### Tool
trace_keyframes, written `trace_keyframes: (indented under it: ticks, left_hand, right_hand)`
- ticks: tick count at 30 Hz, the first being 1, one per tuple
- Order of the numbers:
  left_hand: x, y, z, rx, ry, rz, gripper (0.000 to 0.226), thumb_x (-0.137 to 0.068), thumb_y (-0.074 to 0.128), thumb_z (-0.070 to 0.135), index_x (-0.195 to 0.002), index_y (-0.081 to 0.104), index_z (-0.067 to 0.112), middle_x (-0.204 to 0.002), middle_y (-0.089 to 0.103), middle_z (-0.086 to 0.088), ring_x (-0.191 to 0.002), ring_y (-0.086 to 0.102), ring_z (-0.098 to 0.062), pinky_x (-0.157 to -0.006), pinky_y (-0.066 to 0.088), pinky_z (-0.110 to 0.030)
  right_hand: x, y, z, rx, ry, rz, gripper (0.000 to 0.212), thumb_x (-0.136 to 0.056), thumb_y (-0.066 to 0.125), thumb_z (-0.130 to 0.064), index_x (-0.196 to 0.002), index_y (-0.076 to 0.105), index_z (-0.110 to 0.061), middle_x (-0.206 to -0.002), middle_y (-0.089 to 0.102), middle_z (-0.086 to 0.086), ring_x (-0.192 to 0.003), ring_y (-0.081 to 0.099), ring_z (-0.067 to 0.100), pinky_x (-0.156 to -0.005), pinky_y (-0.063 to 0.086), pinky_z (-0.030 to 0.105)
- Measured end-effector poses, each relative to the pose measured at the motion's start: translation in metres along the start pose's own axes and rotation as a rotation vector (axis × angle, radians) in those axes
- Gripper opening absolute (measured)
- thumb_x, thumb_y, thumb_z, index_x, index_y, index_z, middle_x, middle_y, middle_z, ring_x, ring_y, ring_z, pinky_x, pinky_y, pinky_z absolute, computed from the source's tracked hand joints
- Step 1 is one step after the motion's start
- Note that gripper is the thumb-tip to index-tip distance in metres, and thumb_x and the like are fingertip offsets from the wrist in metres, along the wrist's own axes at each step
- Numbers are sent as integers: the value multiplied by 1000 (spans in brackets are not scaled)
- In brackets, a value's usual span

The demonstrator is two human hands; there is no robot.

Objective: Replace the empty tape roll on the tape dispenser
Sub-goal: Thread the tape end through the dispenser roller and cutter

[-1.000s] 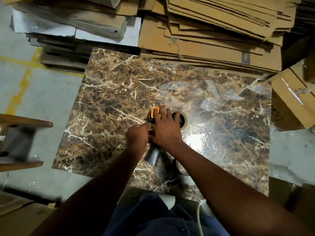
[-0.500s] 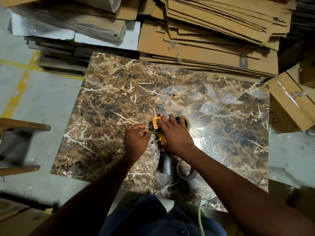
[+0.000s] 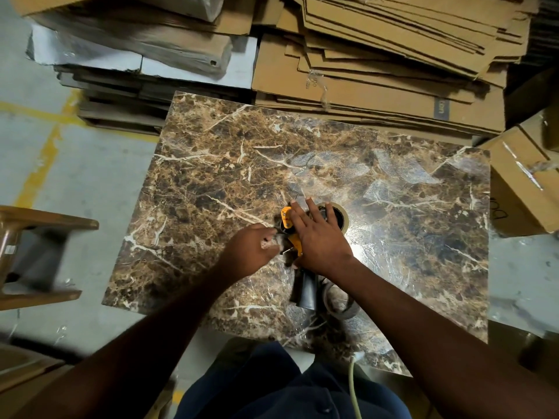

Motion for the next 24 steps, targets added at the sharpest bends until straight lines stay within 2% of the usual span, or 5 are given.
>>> trace_keyframes:
  ticks: [6, 12, 16, 19, 24]
  left_hand:
    - [-19, 5, 5, -55, -102, 52, 26, -85, 80, 48, -101, 77, 28, -85, 62, 8, -76, 62, -17, -61, 42, -30]
    - [-23, 4, 13, -197, 31, 31, 24, -96, 72, 36, -79, 75, 19, -73, 60, 4, -68, 61, -22, -59, 32, -30]
    - [-25, 2, 20, -281, 196, 25, 23, -97, 65, 35, -82, 76, 21, -79, 69, 5, -80, 55, -18, -78, 48, -37]
    - [-27, -2, 24, -386, 264, 20, 20, -97, 66, 34, -85, 76, 22, -81, 68, 8, -90, 46, -16, -82, 39, -40]
    - [-26, -32, -2, -483, 220, 38, 19, -98, 68, 39, -90, 78, 25, -97, 74, 7, -106, 56, -19, -93, 40, -46]
  right_hand:
    - [-1, 2, 0, -9, 34, -13, 118, -84, 70, -66, -166, 3, -14, -176, -3, 5, -161, -8, 33, -125, -4, 66]
    - [-4, 6, 0, -20, 75, -19, 119, -85, 68, -68, -166, -4, -21, -176, -3, 0, -161, -5, 32, -125, -2, 67]
    - [-2, 4, 0, -13, 59, 3, 117, -86, 70, -65, -167, -3, -21, -176, -1, 0, -161, -5, 33, -126, -3, 66]
    - [-1, 4, 2, -21, 57, 2, 117, -85, 70, -66, -167, 0, -20, -176, 0, 0, -161, -6, 34, -126, -3, 66]
    - [1, 7, 3, -43, 65, -4, 118, -86, 68, -68, -167, -3, -21, -176, -3, -1, -161, -8, 34, -126, -2, 66]
Point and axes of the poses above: each hand's wrist, its own x-axis away from the middle knuckle, its own y-axis out of the palm, z = x × y, the point moved 9 cm from there along -x, towards the middle knuckle
